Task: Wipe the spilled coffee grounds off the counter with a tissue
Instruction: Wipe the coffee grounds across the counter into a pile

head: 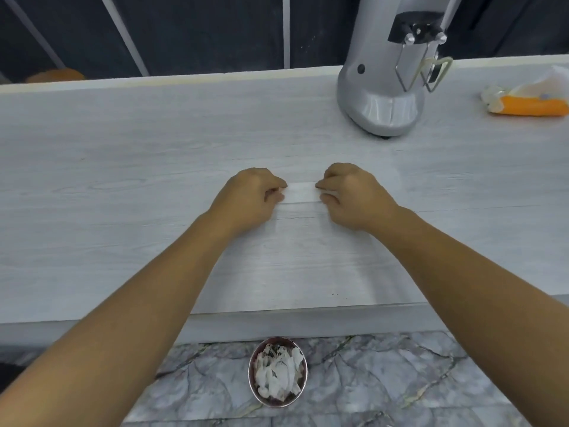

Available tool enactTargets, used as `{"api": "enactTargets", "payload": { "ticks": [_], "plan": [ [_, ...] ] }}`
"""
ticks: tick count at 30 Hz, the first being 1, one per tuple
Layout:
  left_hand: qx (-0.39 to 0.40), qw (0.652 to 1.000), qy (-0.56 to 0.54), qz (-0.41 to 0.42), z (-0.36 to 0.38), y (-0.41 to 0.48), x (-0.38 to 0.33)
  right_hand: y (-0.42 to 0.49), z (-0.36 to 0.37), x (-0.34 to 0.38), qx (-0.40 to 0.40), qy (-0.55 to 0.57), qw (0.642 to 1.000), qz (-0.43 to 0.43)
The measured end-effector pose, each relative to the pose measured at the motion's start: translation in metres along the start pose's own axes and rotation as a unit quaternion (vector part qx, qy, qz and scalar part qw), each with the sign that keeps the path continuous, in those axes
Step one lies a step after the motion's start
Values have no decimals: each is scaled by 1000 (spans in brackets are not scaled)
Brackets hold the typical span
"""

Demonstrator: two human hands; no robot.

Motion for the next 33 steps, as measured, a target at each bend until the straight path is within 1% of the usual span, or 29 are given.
{"api": "enactTargets", "payload": {
  "ticks": [2, 7, 9, 11, 13, 15, 18, 20, 23, 26, 33],
  "plan": [
    [-8, 1000, 15, 17, 5, 0, 4, 2, 7, -3, 10, 5, 1000, 4],
    [-58, 996, 26, 60, 15, -15, 13, -10, 11, 0, -28, 3, 1000, 12],
    [-65, 995, 30, 71, 18, -23, 15, -20, 14, 4, -39, -13, 999, 3],
    [-64, 994, 35, 87, 20, -30, 17, -25, 17, 5, -42, -20, 999, 17],
    [-56, 993, 42, 93, 20, -37, 16, -29, 19, 7, -33, -24, 999, 32],
    [-28, 997, 54, 55, 20, -45, 13, -31, 17, 11, -18, -38, 999, 35],
    [16, 996, 84, 17, 19, -56, 11, -38, 12, 20, 38, -71, 996, 31],
    [31, 995, 93, 10, 16, -63, 9, -46, 7, 28, 82, -84, 992, 36],
    [46, 994, 96, 7, 12, -79, 4, -61, -1, 44, 121, -73, 989, 47],
    [58, 993, 101, 13, 8, -103, -1, -83, -8, 65, 133, -58, 988, 57],
    [56, 993, 95, 35, -3, -181, -17, -143, -29, 134, 109, -67, 989, 67]
  ]
}}
Point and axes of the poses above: each hand's wrist, its own y-axis towards the middle knuckle, its own z-axis out of the palm, x = y × z, the point moved 2 cm from there along y, towards the middle knuckle, and after that the axes turned 14 degrees about -y, right-handed, at the moved point
